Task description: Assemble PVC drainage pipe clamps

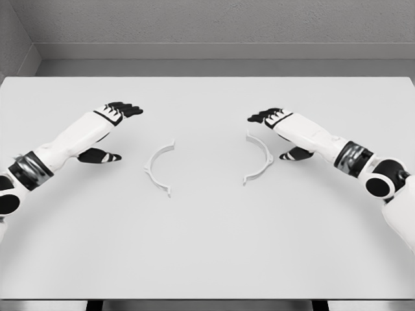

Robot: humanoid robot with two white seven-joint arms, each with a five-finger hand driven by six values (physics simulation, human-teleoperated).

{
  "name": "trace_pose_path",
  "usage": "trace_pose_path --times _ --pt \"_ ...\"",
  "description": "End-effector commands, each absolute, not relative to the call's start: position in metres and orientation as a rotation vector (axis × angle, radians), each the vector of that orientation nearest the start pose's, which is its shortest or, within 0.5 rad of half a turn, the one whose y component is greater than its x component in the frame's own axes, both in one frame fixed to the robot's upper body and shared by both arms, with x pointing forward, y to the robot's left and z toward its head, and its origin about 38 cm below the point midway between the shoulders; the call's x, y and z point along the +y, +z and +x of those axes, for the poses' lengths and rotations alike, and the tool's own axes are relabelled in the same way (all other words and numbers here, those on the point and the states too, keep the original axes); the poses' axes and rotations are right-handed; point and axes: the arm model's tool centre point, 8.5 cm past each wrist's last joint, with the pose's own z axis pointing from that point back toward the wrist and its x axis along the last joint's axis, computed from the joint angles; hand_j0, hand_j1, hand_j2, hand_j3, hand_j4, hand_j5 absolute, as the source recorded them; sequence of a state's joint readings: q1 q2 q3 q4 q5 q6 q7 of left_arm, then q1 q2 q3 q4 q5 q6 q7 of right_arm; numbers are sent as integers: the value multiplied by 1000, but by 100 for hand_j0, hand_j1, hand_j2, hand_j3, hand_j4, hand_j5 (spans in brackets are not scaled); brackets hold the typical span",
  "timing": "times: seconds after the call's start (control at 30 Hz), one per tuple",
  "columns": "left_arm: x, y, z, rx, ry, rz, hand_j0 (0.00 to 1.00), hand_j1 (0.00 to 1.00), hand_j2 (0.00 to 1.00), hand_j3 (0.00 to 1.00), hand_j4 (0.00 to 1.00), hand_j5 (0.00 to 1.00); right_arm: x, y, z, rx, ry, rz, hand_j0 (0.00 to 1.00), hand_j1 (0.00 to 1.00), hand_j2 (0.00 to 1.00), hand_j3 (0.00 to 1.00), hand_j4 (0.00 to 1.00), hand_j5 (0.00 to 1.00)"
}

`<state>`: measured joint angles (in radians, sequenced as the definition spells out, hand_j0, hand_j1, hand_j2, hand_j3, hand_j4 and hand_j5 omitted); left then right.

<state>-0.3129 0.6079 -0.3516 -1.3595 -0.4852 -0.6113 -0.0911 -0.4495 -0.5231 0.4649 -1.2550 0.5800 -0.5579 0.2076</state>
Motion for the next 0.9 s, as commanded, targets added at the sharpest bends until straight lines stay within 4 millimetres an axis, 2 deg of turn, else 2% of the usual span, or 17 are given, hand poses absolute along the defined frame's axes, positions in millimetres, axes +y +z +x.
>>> trace_pose_path --times 0.0,0.23,0.63,0.67,0.83,0.87 --pt "304 139 412 -1793 -1492 446 100 100 100 100 100 100 -264 119 443 -1628 1667 -404 100 100 100 100 100 100" --pt "295 128 414 -1773 -1505 409 100 100 100 100 100 100 -261 123 442 -1644 1670 -403 100 100 100 100 100 100" --pt "294 126 414 -1771 -1508 402 100 100 100 100 100 100 -259 123 442 -1647 1671 -402 100 100 100 100 100 100" --pt "283 118 410 -1772 -1517 367 100 100 100 100 100 100 -240 128 441 -1686 1683 -382 100 100 100 100 100 100" --pt "283 118 411 -1770 -1519 366 100 100 100 100 100 100 -235 126 440 -1684 1697 -377 100 100 100 100 100 100" --pt "280 116 410 -1770 -1518 357 100 100 100 100 100 100 -229 125 439 -1688 1697 -365 100 100 100 100 100 100"
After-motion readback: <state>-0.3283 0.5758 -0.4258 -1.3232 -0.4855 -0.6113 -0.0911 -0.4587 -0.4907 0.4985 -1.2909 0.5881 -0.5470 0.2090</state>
